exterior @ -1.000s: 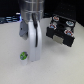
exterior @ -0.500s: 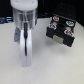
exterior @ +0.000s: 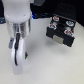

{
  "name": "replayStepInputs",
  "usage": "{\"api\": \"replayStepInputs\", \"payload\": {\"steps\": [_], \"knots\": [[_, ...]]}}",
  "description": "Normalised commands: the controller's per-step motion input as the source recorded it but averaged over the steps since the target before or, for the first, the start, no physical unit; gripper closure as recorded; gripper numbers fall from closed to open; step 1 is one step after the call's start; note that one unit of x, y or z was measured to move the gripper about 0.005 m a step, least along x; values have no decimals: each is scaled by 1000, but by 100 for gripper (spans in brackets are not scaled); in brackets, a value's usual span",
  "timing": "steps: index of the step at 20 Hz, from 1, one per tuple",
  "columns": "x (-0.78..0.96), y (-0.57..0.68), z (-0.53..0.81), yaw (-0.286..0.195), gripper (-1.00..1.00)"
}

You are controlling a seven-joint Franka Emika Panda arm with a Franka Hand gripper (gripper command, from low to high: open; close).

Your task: Open the kcup holder, insert the kcup into the holder, and close the kcup holder

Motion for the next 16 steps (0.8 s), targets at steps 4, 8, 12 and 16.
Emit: {"api": "replayStepInputs", "payload": {"steps": [4,8,12,16], "knots": [[-36,-72,-31,-123,-100],[-51,-16,-17,-79,100],[10,-11,-10,-43,100],[10,7,12,-7,100]]}}
